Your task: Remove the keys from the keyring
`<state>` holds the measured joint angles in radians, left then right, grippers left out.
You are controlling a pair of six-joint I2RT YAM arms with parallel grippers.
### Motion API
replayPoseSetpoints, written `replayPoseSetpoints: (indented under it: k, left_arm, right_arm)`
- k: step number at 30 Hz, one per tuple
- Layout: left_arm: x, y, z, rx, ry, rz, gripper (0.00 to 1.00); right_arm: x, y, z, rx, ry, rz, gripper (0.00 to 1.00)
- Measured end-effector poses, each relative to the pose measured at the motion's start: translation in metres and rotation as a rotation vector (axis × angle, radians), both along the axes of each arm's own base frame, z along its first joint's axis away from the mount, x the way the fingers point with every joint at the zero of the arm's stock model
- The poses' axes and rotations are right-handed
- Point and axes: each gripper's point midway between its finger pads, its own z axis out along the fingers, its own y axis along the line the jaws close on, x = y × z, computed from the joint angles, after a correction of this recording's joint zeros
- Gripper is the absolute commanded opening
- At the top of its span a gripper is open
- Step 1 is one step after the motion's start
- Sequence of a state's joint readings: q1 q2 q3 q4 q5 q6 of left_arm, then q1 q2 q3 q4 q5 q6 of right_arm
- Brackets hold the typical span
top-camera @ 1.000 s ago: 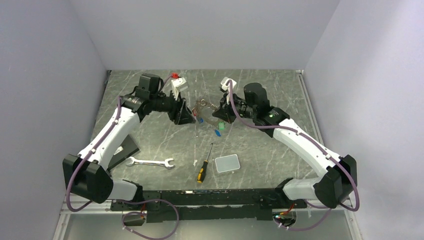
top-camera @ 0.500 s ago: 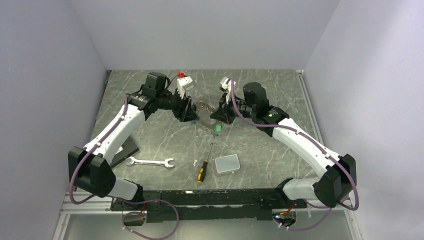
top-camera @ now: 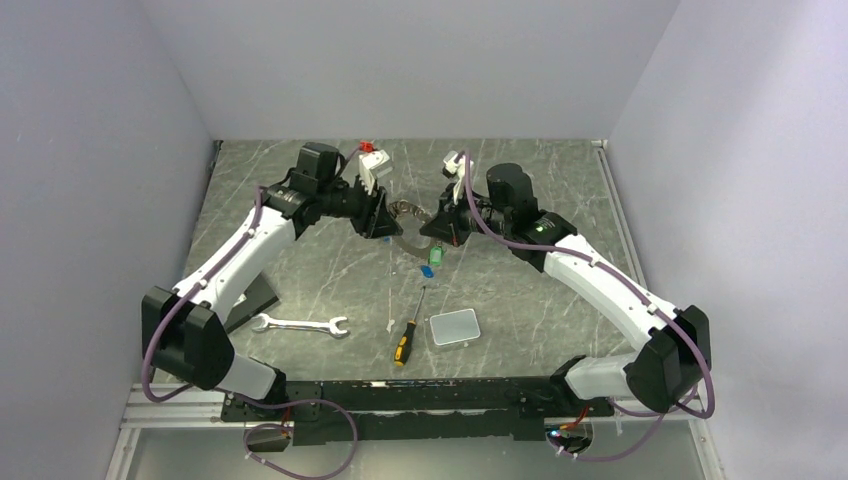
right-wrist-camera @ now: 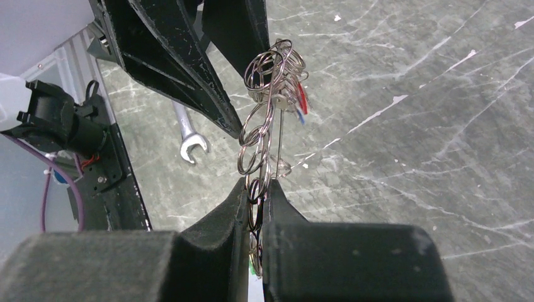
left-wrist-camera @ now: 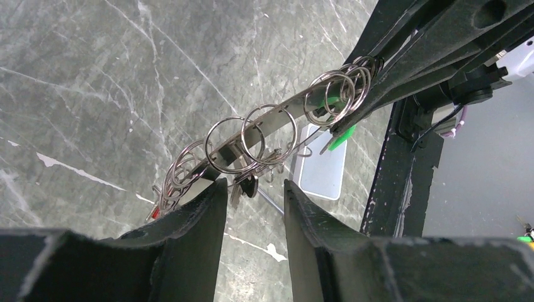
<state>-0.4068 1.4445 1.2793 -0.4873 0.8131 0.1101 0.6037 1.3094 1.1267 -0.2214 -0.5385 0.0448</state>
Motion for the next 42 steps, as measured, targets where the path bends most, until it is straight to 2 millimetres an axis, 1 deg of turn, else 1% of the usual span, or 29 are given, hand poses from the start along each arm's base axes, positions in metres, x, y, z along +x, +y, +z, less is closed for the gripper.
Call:
replayPoseSetpoints:
  k: [5, 8, 11, 14, 22, 29, 32, 34, 36, 39, 42]
  left_arm:
    - [0.003, -0.003, -0.002, -0.002, 0.009, 0.011, 0.41]
    - [0.006, -0.005, -0.004, 0.005, 0.011, 0.022, 0.38]
    - [0.012, -0.006, -0.008, 0.015, 0.018, 0.044, 0.35]
    - [0.018, -0.006, -0.010, 0.027, 0.019, 0.064, 0.34]
    - [0.022, -0.009, -0.005, 0.014, 0.014, 0.076, 0.28]
    - [0.023, -0.010, -0.004, 0.007, 0.013, 0.076, 0.25]
    - [0.023, -0.010, -0.003, 0.006, 0.014, 0.077, 0.19]
    - [0.023, -0.010, -0.003, 0.005, 0.014, 0.078, 0.13]
    - [0.023, -0.010, -0.003, 0.005, 0.014, 0.078, 0.01]
    - [0.023, -0.010, -0.003, 0.007, 0.013, 0.075, 0.00]
    - [0.021, -0.008, -0.006, 0.019, 0.016, 0.069, 0.00]
  right_arm:
    - [0.003, 0.001, 0.001, 0.012, 0.017, -0.025, 0.00]
    - [0.005, 0.001, 0.000, 0.016, 0.028, -0.036, 0.00]
    - [0.008, 0.001, -0.001, 0.015, 0.031, -0.053, 0.00]
    - [0.010, 0.000, -0.003, 0.013, 0.031, -0.064, 0.00]
    - [0.013, 0.000, -0.004, 0.021, 0.031, -0.082, 0.00]
    - [0.013, -0.001, -0.010, 0.017, 0.046, -0.087, 0.00]
    - [0.013, -0.001, -0.011, 0.017, 0.049, -0.087, 0.00]
    - [0.012, 0.000, -0.012, 0.017, 0.053, -0.087, 0.00]
    - [0.011, 0.000, -0.012, 0.019, 0.058, -0.085, 0.00]
    - [0.012, -0.001, -0.013, 0.020, 0.057, -0.090, 0.00]
    - [0.012, -0.002, -0.018, 0.012, 0.061, -0.093, 0.00]
